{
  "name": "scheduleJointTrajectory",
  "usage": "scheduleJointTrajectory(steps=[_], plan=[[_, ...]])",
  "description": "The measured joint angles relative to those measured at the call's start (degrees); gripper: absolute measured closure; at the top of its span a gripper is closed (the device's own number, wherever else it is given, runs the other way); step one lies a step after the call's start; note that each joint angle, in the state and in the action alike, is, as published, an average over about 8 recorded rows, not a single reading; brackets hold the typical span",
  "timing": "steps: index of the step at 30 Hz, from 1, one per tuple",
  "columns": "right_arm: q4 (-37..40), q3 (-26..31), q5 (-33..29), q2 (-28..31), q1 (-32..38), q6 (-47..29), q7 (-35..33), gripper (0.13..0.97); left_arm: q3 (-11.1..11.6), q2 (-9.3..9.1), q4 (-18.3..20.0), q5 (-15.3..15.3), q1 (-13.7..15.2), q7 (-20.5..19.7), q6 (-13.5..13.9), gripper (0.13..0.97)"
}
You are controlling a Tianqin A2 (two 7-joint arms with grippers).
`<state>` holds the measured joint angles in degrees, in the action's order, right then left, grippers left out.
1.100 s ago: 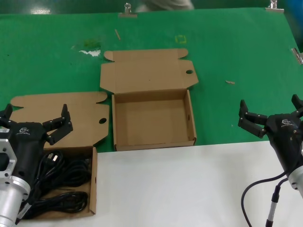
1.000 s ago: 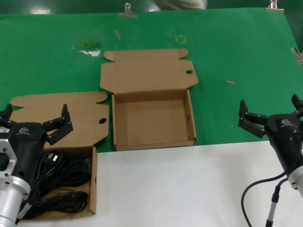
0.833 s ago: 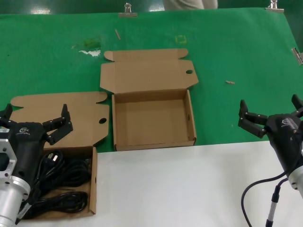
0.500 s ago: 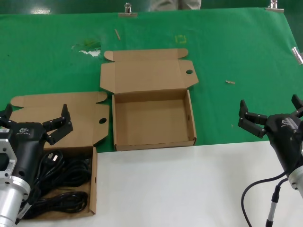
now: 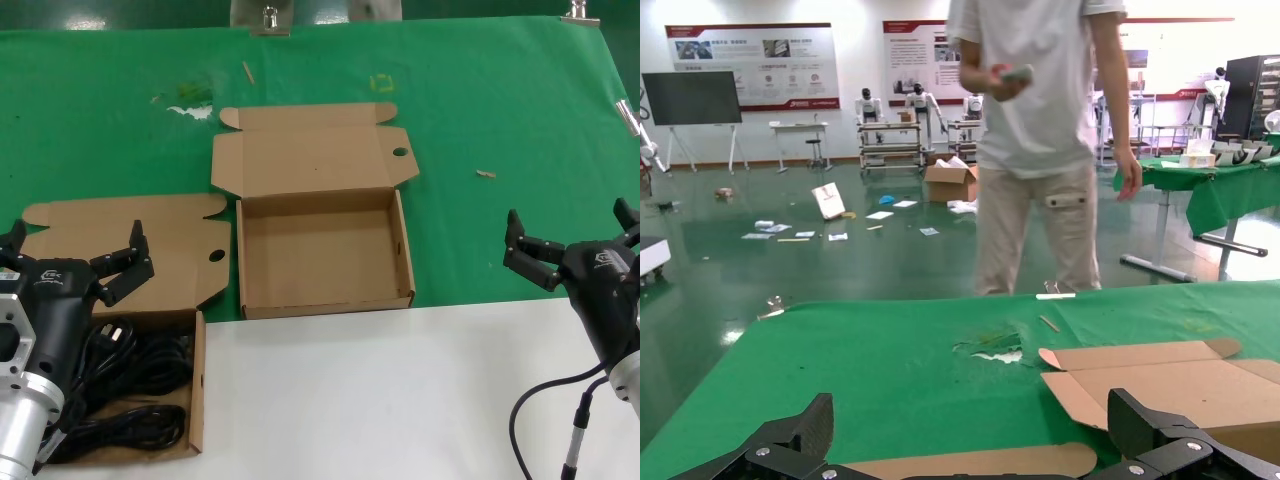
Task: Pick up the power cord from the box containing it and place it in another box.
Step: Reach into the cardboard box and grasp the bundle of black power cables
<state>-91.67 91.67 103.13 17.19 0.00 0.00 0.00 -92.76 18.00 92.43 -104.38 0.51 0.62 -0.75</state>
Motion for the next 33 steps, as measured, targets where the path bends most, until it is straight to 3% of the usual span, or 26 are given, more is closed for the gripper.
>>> scheduleJointTrajectory(steps=[4,7,12,16,18,21,25,29,33], plan=[[0.0,0.0,0.0,0.0,0.0,0.0,0.0,0.166,-0.42,1.34,0.81,-1.01,-0.15,-0.39,-0.87,0.132],[0.0,0.0,0.0,0.0,0.0,0.0,0.0,0.192,-1.35,3.89,2.26,-3.36,-0.32,-0.83,-2.69,0.132],[0.0,0.0,0.0,0.0,0.0,0.0,0.0,0.244,-3.16,10.73,6.15,-9.86,-1.23,-1.42,-7.01,0.132],[0.0,0.0,0.0,0.0,0.0,0.0,0.0,0.313,-2.27,16.85,10.05,-14.6,-3.78,-2.25,-9.35,0.132],[0.0,0.0,0.0,0.0,0.0,0.0,0.0,0.348,-0.36,19.59,11.88,-16.18,-5.93,-2.97,-9.5,0.132],[0.0,0.0,0.0,0.0,0.0,0.0,0.0,0.398,4.34,22.96,14.02,-17.56,-10.24,-4.3,-7.92,0.132],[0.0,0.0,0.0,0.0,0.0,0.0,0.0,0.499,12.41,26.07,15.24,-18.45,-17.28,-6.01,-2.42,0.132],[0.0,0.0,0.0,0.0,0.0,0.0,0.0,0.575,20.17,27.15,14.63,-18.45,-23.88,-5.45,5.29,0.132],[0.0,0.0,0.0,0.0,0.0,0.0,0.0,0.675,26.72,25.77,12.84,-17.1,-28.83,-0.76,13.83,0.132]])
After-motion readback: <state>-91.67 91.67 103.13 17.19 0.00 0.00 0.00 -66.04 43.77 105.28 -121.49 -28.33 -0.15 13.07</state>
